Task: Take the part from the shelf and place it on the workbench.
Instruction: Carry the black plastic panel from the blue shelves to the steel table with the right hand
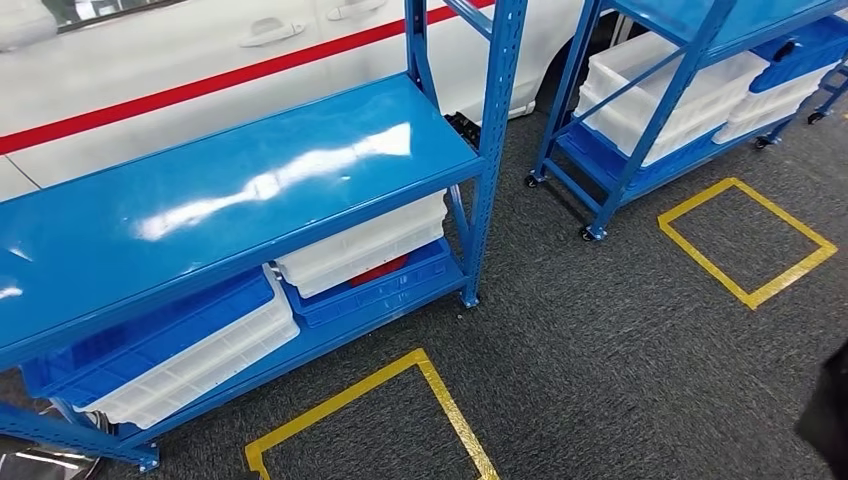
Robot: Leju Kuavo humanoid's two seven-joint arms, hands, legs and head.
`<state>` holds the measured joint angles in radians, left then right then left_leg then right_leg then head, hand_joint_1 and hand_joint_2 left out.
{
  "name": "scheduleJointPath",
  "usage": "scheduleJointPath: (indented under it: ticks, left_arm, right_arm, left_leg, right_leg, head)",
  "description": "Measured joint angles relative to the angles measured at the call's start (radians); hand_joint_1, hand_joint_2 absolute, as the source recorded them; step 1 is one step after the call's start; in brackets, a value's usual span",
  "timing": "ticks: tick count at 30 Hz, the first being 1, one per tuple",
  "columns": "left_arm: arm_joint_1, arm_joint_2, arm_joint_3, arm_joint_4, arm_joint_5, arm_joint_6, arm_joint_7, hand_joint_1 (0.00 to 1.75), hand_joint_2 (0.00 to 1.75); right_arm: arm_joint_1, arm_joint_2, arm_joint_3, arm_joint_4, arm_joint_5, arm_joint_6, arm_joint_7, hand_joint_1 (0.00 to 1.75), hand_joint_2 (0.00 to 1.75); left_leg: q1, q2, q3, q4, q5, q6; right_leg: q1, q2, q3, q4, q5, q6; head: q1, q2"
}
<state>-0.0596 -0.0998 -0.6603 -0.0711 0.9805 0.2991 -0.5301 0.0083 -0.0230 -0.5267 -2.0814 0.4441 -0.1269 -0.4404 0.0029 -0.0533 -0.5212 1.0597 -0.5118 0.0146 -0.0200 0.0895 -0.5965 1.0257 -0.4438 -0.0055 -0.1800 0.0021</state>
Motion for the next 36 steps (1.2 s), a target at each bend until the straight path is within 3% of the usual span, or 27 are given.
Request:
scheduleJointPath:
  ticks: [2, 4, 6, 8, 10, 11, 13, 14, 16, 17, 19, 21, 23, 24, 25, 26, 27, 28, 30, 32, 34, 36]
  left_arm:
    - [-0.007, -0.009, -0.013, 0.012, 0.016, -0.004, 0.002, 0.00, 0.00]
    - [-0.013, -0.020, -0.027, 0.018, 0.033, -0.004, 0.003, 0.00, 0.00]
    - [-0.015, -0.029, -0.041, 0.023, 0.048, -0.001, 0.002, 0.00, 0.00]
    - [-0.012, -0.035, -0.053, 0.029, 0.062, 0.001, -0.002, 0.00, 0.00]
    - [-0.010, -0.038, -0.064, 0.033, 0.074, 0.001, -0.004, 0.00, 0.00]
    - [-0.010, -0.039, -0.069, 0.035, 0.078, 0.002, -0.005, 0.00, 0.00]
    - [-0.010, -0.041, -0.074, 0.036, 0.082, 0.002, -0.006, 0.00, 0.00]
    - [-0.010, -0.042, -0.075, 0.037, 0.082, 0.002, -0.006, 0.00, 0.00]
    - [-0.009, -0.043, -0.079, 0.040, 0.086, 0.002, -0.009, 0.00, 0.00]
    - [-0.009, -0.044, -0.083, 0.042, 0.091, 0.003, -0.013, 0.00, 0.00]
    - [-0.010, -0.044, -0.091, 0.043, 0.108, 0.004, -0.022, 0.00, 0.00]
    - [-0.007, -0.044, -0.097, 0.043, 0.126, 0.003, -0.036, 0.00, 0.00]
    - [-0.003, -0.044, -0.101, 0.044, 0.138, -0.001, -0.049, 0.00, 0.00]
    - [-0.001, -0.044, -0.102, 0.045, 0.142, -0.003, -0.053, 0.00, 0.00]
    - [0.000, -0.044, -0.105, 0.047, 0.145, -0.005, -0.056, 0.00, 0.00]
    - [0.001, -0.044, -0.108, 0.048, 0.148, -0.006, -0.058, 0.00, 0.00]
    - [0.002, -0.044, -0.113, 0.048, 0.151, -0.006, -0.061, 0.00, 0.00]
    - [0.002, -0.043, -0.117, 0.049, 0.154, -0.002, -0.055, 0.00, 0.00]
    - [0.000, -0.032, -0.124, 0.047, 0.155, 0.025, 0.000, 0.00, 0.00]
    - [-0.001, -0.011, -0.132, 0.035, 0.158, 0.052, 0.077, 0.00, 0.00]
    - [-0.004, 0.008, -0.140, 0.017, 0.163, 0.060, 0.112, 0.00, 0.00]
    - [-0.006, 0.023, -0.146, 0.004, 0.169, 0.065, 0.122, 0.00, 0.00]
  right_arm:
    - [-0.077, -0.080, 0.040, 0.050, 0.097, -0.035, 0.053, 1.75, 1.75]
    - [-0.147, -0.156, 0.069, 0.105, 0.164, -0.048, 0.089, 1.75, 1.75]
    - [-0.226, -0.227, 0.095, 0.169, 0.226, -0.061, 0.118, 1.75, 1.75]
    - [-0.305, -0.285, 0.127, 0.238, 0.277, -0.072, 0.142, 1.75, 1.75]
    - [-0.361, -0.329, 0.162, 0.299, 0.312, -0.078, 0.162, 1.75, 1.75]
    - [-0.381, -0.347, 0.177, 0.324, 0.321, -0.079, 0.168, 1.75, 1.75]
    - [-0.411, -0.376, 0.198, 0.359, 0.328, -0.080, 0.172, 1.75, 1.75]
    - [-0.423, -0.386, 0.206, 0.371, 0.330, -0.081, 0.173, 1.75, 1.75]
    - [-0.441, -0.402, 0.220, 0.389, 0.347, -0.088, 0.181, 1.75, 1.75]
    - [-0.450, -0.409, 0.228, 0.400, 0.368, -0.092, 0.192, 1.75, 1.75]
    - [-0.475, -0.430, 0.247, 0.424, 0.429, -0.099, 0.221, 1.75, 1.75]
    - [-0.512, -0.455, 0.269, 0.451, 0.501, -0.112, 0.261, 1.75, 1.75]
    - [-0.542, -0.478, 0.288, 0.473, 0.588, -0.139, 0.310, 1.75, 1.75]
    - [-0.549, -0.487, 0.295, 0.483, 0.629, -0.152, 0.333, 1.75, 1.75]
    - [-0.553, -0.496, 0.300, 0.492, 0.663, -0.160, 0.354, 1.75, 1.75]
    - [-0.553, -0.506, 0.302, 0.499, 0.683, -0.164, 0.372, 1.75, 1.75]
    - [-0.553, -0.515, 0.303, 0.506, 0.693, -0.166, 0.389, 1.75, 1.75]
    - [-0.552, -0.524, 0.303, 0.511, 0.691, -0.166, 0.402, 1.75, 1.75]
    - [-0.545, -0.541, 0.298, 0.517, 0.659, -0.171, 0.412, 1.75, 1.75]
    - [-0.526, -0.552, 0.291, 0.519, 0.617, -0.179, 0.408, 1.75, 1.75]
    - [-0.495, -0.560, 0.285, 0.521, 0.587, -0.184, 0.403, 1.75, 1.75]
    - [-0.470, -0.571, 0.275, 0.523, 0.561, -0.186, 0.398, 1.75, 1.75]
  left_leg:
    - [-0.005, -0.022, 0.020, -0.050, 0.008, 0.008]
    - [-0.006, -0.002, 0.017, -0.065, 0.021, 0.011]
    - [-0.004, 0.023, 0.017, -0.085, 0.039, 0.021]
    - [-0.005, 0.050, 0.012, -0.093, 0.048, 0.029]
    - [-0.007, 0.076, 0.004, -0.088, 0.049, 0.030]
    - [-0.007, 0.089, 0.001, -0.085, 0.049, 0.029]
    - [-0.006, 0.109, -0.004, -0.073, 0.043, 0.024]
    - [-0.008, 0.117, -0.006, -0.066, 0.038, 0.018]
    - [-0.014, 0.132, -0.011, -0.050, 0.028, 0.007]
    - [-0.018, 0.140, -0.013, -0.047, 0.025, 0.003]
    - [-0.019, 0.153, -0.016, -0.040, 0.019, -0.004]
    - [-0.014, 0.127, -0.032, -0.002, -0.012, -0.013]
    - [-0.009, 0.085, -0.081, 0.111, -0.075, -0.015]
    - [-0.009, 0.075, -0.114, 0.180, -0.103, -0.014]
    - [-0.009, 0.070, -0.140, 0.233, -0.117, -0.011]
    - [-0.010, 0.066, -0.152, 0.252, -0.112, -0.007]
    - [-0.010, 0.062, -0.146, 0.232, -0.087, -0.001]
    - [-0.012, 0.052, -0.123, 0.175, -0.048, 0.007]
    - [-0.012, 0.001, -0.069, 0.046, 0.018, 0.023]
    - [-0.012, -0.032, -0.041, -0.016, 0.035, 0.028]
    - [-0.012, -0.012, -0.032, -0.036, 0.038, 0.028]
    - [-0.011, 0.017, -0.022, -0.064, 0.052, 0.033]
  right_leg:
    - [-0.006, 0.018, -0.012, -0.001, 0.013, 0.016]
    - [-0.010, 0.028, -0.020, -0.003, 0.023, 0.031]
    - [-0.007, -0.012, -0.044, 0.035, -0.002, 0.038]
    - [-0.004, -0.065, -0.098, 0.145, -0.065, 0.042]
    - [-0.007, -0.080, -0.141, 0.247, -0.101, 0.049]
    - [-0.010, -0.084, -0.139, 0.254, -0.094, 0.053]
    - [-0.016, -0.105, -0.082, 0.159, -0.037, 0.059]
    - [-0.013, -0.130, -0.047, 0.096, -0.017, 0.060]
    - [-0.007, -0.158, -0.012, 0.022, 0.000, 0.046]
    - [-0.003, -0.158, -0.014, 0.017, -0.005, 0.035]
    - [-0.006, -0.133, -0.023, 0.019, -0.001, 0.018]
    - [-0.008, -0.113, -0.028, 0.019, 0.003, 0.007]
    - [-0.007, -0.093, -0.032, 0.019, 0.006, 0.000]
    - [-0.004, -0.083, -0.034, 0.019, 0.008, -0.002]
    - [-0.001, -0.071, -0.035, 0.019, 0.008, -0.003]
    - [0.002, -0.058, -0.035, 0.019, 0.009, -0.004]
    - [0.004, -0.046, -0.035, 0.020, 0.009, -0.004]
    - [0.006, -0.032, -0.034, 0.020, 0.010, -0.004]
    - [0.006, -0.008, -0.033, 0.020, 0.012, -0.001]
    - [0.000, 0.016, -0.039, 0.018, 0.018, 0.009]
    - [-0.006, 0.040, -0.045, 0.011, 0.028, 0.024]
    - [-0.005, 0.008, -0.056, 0.025, 0.016, 0.032]
  head:
    - [0.000, 0.000]
    - [0.000, 0.000]
    - [0.001, 0.000]
    - [0.001, 0.000]
    - [0.001, 0.000]
    - [0.001, 0.000]
    - [0.001, 0.000]
    - [0.001, 0.000]
    - [0.001, 0.000]
    - [0.000, 0.000]
    - [0.000, 0.000]
    - [0.000, 0.000]
    - [0.000, 0.000]
    - [0.000, 0.000]
    - [0.000, 0.000]
    - [0.000, 0.000]
    - [0.000, 0.000]
    - [0.000, 0.000]
    - [0.000, 0.000]
    - [0.000, 0.000]
    - [0.001, 0.000]
    - [0.001, 0.000]
